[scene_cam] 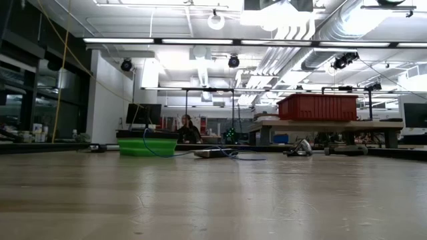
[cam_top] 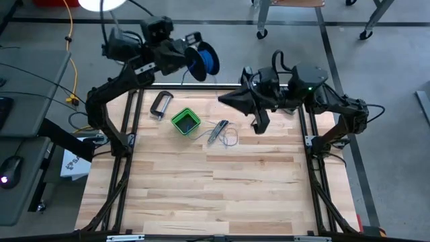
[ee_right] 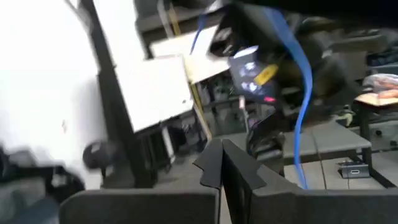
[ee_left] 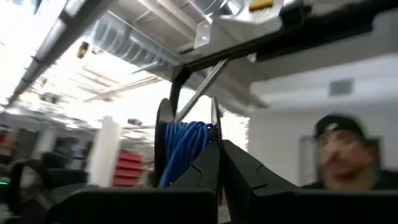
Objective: Coil cords
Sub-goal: Coil the blue wire onto the spool
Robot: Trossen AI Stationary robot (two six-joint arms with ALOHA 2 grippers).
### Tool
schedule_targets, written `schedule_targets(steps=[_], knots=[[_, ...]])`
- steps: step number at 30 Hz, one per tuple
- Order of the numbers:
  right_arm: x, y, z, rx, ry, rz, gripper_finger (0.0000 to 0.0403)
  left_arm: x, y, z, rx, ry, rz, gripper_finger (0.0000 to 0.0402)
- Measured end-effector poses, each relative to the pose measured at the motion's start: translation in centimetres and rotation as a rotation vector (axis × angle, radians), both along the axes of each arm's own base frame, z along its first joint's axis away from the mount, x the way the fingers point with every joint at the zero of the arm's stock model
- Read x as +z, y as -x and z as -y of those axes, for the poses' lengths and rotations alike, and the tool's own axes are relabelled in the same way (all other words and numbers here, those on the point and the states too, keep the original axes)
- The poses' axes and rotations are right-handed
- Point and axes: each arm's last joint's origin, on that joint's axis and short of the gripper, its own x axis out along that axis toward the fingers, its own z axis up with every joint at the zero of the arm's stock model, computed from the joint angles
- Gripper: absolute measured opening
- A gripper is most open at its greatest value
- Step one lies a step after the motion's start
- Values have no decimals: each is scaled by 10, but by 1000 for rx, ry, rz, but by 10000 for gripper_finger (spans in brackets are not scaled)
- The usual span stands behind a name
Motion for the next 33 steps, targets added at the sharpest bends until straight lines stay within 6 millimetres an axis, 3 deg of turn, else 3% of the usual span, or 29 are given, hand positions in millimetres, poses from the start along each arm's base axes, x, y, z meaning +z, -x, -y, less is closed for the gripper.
schedule_targets(steps=[6,12,18,33], knots=[[1,0,5,-2,-59,-3,29,1,4,-5,182,-88,75,1],[0,0,4,-100,-13,-3,139,2,5,-4,184,-100,88,1],[-12,-10,2,-390,185,-90,225,2,5,-5,196,-112,100,1],[-32,-33,7,-415,253,-177,234,2,5,-5,211,-120,106,1]])
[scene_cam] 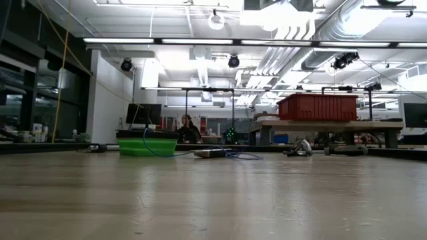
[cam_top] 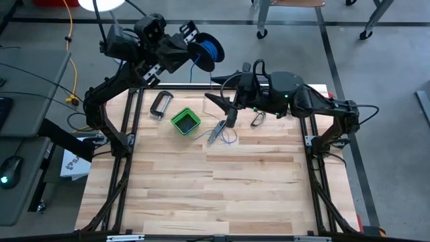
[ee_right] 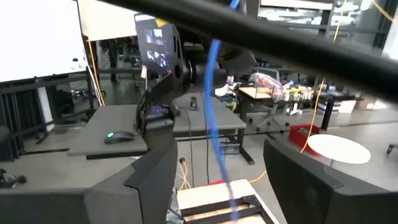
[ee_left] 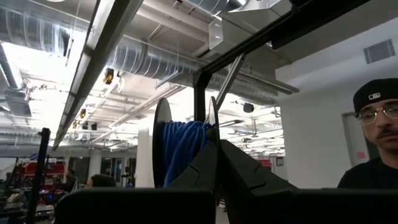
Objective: Coil cords
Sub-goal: Coil the blue wire onto the spool
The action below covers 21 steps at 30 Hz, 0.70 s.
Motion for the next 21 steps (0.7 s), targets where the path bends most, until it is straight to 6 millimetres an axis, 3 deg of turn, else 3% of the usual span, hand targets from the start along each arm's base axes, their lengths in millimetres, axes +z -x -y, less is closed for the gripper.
schedule_targets(steps=[5,12,14,17,21], knots=[[-6,-1,6,-18,-48,-47,194,0,0,0,0,0,0,1],[-6,-1,7,-27,-49,-46,32,0,0,0,1,1,0,1],[-6,-1,7,-27,-62,-42,9,0,0,0,1,1,0,1],[-6,0,7,-20,-79,-36,22,0,0,0,1,1,0,1],[-6,0,7,-17,-85,-34,84,0,0,0,0,3,-3,1]])
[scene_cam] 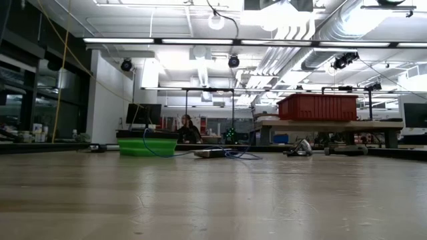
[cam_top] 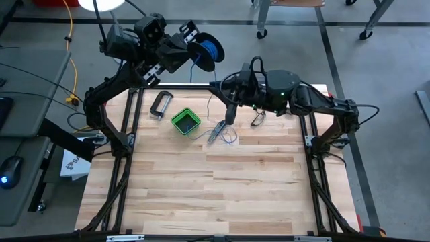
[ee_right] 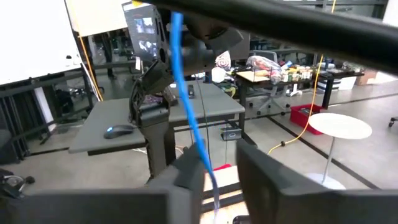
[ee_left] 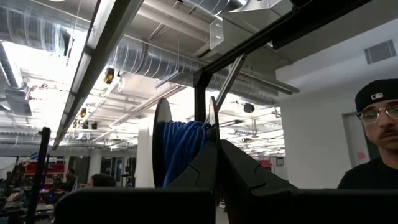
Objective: Coil cords
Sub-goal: Coil the blue wire onto the spool
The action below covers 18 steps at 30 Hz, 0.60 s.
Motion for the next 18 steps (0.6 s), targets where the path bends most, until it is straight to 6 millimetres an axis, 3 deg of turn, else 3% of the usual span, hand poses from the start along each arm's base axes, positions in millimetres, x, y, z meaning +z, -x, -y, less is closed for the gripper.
schedule_targets(steps=[5,8,18], knots=[[-1,0,0,3,19,-15,156,0,0,0,5,-5,3,1],[-2,0,0,3,22,-27,174,0,0,-1,20,-25,14,1],[-3,1,0,1,40,-48,141,2,6,-4,43,-35,23,1]])
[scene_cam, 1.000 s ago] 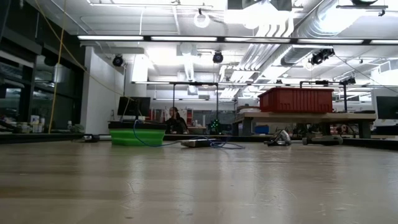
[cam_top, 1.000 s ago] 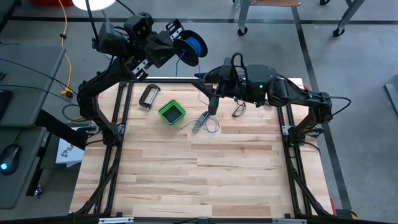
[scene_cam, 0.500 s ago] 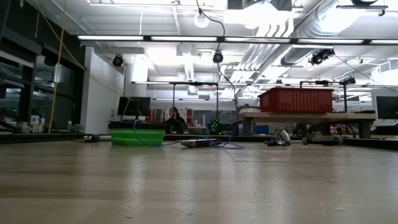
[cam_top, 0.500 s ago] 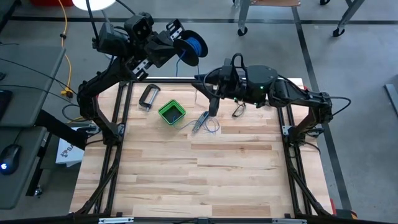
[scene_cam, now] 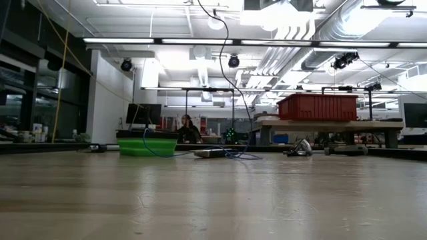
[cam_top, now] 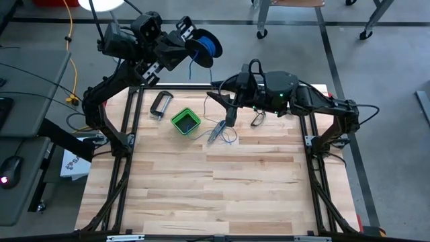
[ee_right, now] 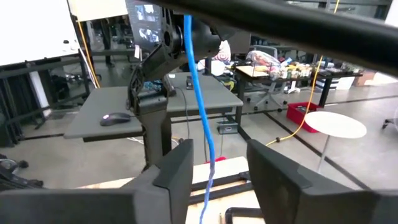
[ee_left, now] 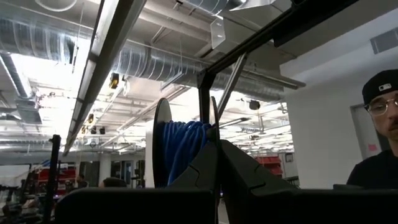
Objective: Coil cords
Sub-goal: Coil the blue wire onto the spool
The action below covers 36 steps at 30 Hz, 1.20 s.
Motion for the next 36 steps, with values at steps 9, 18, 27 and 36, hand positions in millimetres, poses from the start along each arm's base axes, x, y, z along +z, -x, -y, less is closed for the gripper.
schedule_targets(steps=[9,18,27,36], knots=[[0,0,0,-8,1,2,84,-1,-1,-1,2,6,-20,1],[0,0,-1,21,6,0,16,-1,-1,-4,20,-4,-17,1],[-1,6,-4,39,-43,-28,2,1,8,-13,89,2,-23,1],[13,37,-19,97,-45,-45,1,-7,28,-32,392,63,-247,1]])
